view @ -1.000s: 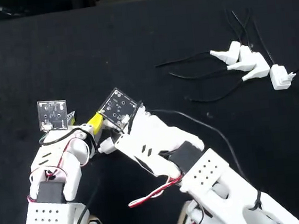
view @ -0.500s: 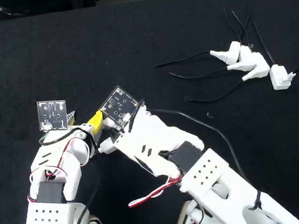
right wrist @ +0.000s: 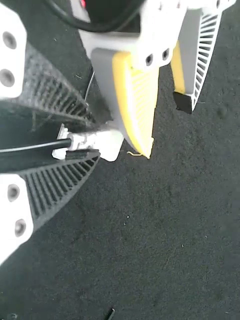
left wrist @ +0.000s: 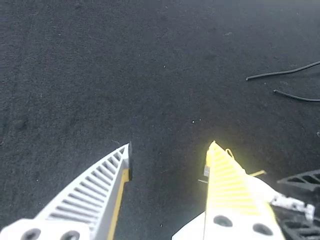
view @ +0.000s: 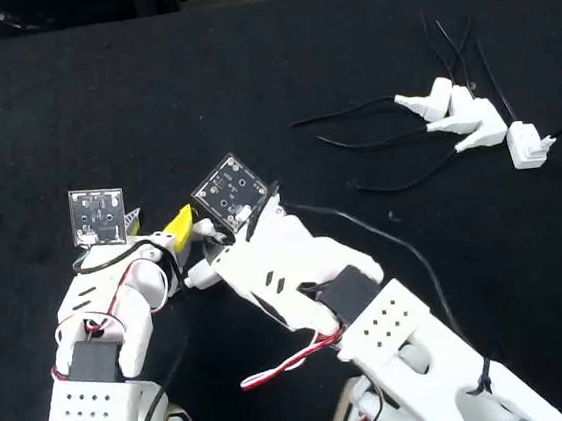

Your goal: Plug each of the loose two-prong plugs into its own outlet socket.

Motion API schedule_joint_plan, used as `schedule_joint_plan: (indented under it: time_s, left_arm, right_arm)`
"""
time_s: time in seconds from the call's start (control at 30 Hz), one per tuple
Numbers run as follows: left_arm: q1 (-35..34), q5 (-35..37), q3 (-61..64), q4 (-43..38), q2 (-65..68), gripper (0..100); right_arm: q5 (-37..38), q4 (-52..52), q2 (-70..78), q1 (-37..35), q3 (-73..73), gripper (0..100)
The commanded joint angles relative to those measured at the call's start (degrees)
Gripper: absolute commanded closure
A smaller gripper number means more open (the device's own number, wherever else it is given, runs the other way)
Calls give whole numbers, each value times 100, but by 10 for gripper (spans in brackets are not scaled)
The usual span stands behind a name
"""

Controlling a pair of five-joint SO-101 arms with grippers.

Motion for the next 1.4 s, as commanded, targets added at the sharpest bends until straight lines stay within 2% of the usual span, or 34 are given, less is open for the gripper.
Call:
schedule_joint_plan:
  time_s: [0.0,0.23,1.13,1.3,1.37]
  left_arm:
    - [-31,-44,-40,-53,-44,751]
    - [-31,-44,101,-62,-44,751]
    - [-48,-44,57,149,-44,751]
    - [-778,9,-286,202,-53,751]
    - [-1077,176,-391,413,-53,751]
  right_arm:
    - [-62,-202,-224,-53,-163,988]
    - [-273,-211,-224,-35,-171,988]
    - [-308,-448,-215,-26,-31,988]
    - [-211,-53,-215,229,-189,988]
    - [141,299,-215,369,-418,988]
